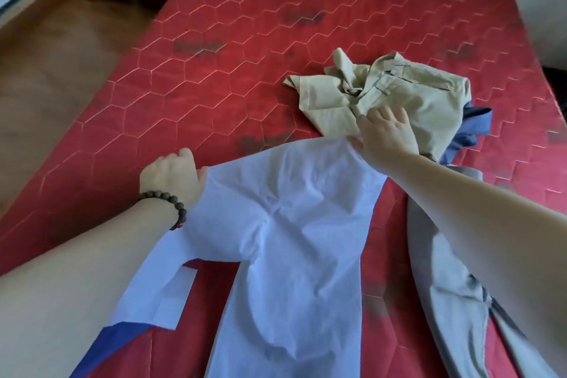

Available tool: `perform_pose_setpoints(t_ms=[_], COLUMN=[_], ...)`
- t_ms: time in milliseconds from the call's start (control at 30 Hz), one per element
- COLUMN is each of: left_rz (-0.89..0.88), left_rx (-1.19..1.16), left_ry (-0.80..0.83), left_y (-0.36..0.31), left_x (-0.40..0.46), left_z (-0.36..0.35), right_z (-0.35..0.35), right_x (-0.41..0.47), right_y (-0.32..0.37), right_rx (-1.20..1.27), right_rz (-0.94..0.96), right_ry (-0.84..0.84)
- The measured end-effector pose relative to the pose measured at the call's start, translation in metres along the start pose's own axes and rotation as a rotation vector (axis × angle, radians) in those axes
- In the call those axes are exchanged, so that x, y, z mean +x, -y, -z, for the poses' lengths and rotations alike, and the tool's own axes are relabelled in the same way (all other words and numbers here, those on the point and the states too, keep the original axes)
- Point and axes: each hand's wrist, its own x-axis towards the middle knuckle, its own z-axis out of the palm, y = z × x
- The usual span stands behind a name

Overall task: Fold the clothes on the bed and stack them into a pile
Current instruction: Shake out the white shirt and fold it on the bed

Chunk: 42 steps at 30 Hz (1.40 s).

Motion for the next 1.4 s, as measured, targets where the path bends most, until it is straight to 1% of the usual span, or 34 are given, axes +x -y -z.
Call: perform_pose_setpoints(t_ms=[67, 133, 233, 300, 367, 400, 467, 500, 533, 633, 733, 800, 867, 933, 967, 1000, 1033, 1100, 1133, 1167, 1200, 1233, 1267, 1300, 1333, 1400], left_rz=[0.034, -0.022, -0.11, -0.128, -0.099, -0.068, -0.011, 0.003, -0.005, -0.074, -0.11, -0.124, -0.096, 0.02, 0.077, 0.099, 0.067, -0.142, -0.254, -0.326, -0.352, -0.362, -0.371, -0.391, -0.394, -0.349], left_rx=[0.071, 0.08, 0.041, 0.006, -0.076, -0.105, -0.094, -0.077, -0.066, -0.102, -0.089, -0.107, -0.159, -0.196, -0.215, -0.234, -0.245, -0.282, -0.324, -0.384, -0.41, -0.358, -0.273, -0.186, -0.148, -0.158], left_ry=[0.072, 0.118, 0.21, 0.282, 0.301, 0.282, 0.18, 0.136, 0.126, 0.186, 0.172, 0.105, -0.014, -0.107, -0.138, -0.155, -0.159, -0.112, -0.039, 0.076, 0.217, 0.344, 0.403, 0.406, 0.38, 0.344], left_y=[-0.011, -0.026, -0.055, -0.074, -0.09, -0.095, -0.102, -0.103, -0.103, -0.1, -0.095, -0.092, -0.096, -0.106, -0.111, -0.117, -0.125, -0.146, -0.159, -0.17, -0.178, -0.181, -0.179, -0.172, -0.163, -0.146], left_x=[0.019, 0.031, 0.036, 0.037, 0.038, 0.039, 0.041, 0.043, 0.044, 0.042, 0.04, 0.049, 0.067, 0.085, 0.09, 0.091, 0.088, 0.065, 0.048, 0.029, 0.01, -0.006, -0.018, -0.028, -0.036, -0.044], left_z=[-0.022, -0.044, -0.082, -0.107, -0.13, -0.138, -0.15, -0.154, -0.158, -0.166, -0.16, -0.148, -0.134, -0.119, -0.113, -0.11, -0.108, -0.111, -0.117, -0.126, -0.138, -0.151, -0.164, -0.176, -0.183, -0.183], right_z=[-0.031, -0.059, -0.097, -0.117, -0.135, -0.141, -0.151, -0.156, -0.16, -0.167, -0.163, -0.154, -0.145, -0.138, -0.135, -0.135, -0.134, -0.136, -0.14, -0.145, -0.151, -0.159, -0.168, -0.177, -0.183, -0.188], right_x=[0.007, 0.003, -0.017, -0.03, -0.038, -0.039, -0.036, -0.034, -0.033, -0.041, -0.054, -0.049, -0.032, -0.011, -0.006, -0.005, -0.008, -0.026, -0.037, -0.049, -0.061, -0.072, -0.083, -0.093, -0.102, -0.116], right_y=[0.002, 0.005, 0.015, 0.022, 0.029, 0.032, 0.039, 0.042, 0.044, 0.053, 0.058, 0.054, 0.045, 0.035, 0.034, 0.036, 0.041, 0.066, 0.081, 0.097, 0.112, 0.124, 0.132, 0.137, 0.138, 0.136], right_rx=[-0.003, 0.07, 0.186, 0.264, 0.379, 0.468, 0.66, 0.731, 0.788, 0.874, 0.752, 0.736, 0.777, 0.813, 0.784, 0.719, 0.642, 0.554, 0.55, 0.559, 0.567, 0.565, 0.555, 0.542, 0.529, 0.496], right_rz=[0.012, -0.007, -0.13, -0.279, -0.491, -0.623, -0.874, -0.944, -0.969, -0.901, -0.771, -0.718, -0.713, -0.763, -0.772, -0.752, -0.701, -0.5, -0.372, -0.255, -0.161, -0.101, -0.085, -0.104, -0.135, -0.198], right_ry=[0.063, 0.08, 0.155, 0.218, 0.273, 0.304, 0.378, 0.41, 0.426, 0.38, 0.229, 0.09, -0.01, -0.043, -0.037, -0.03, -0.03, -0.078, -0.083, -0.049, 0.035, 0.128, 0.193, 0.217, 0.219, 0.212])
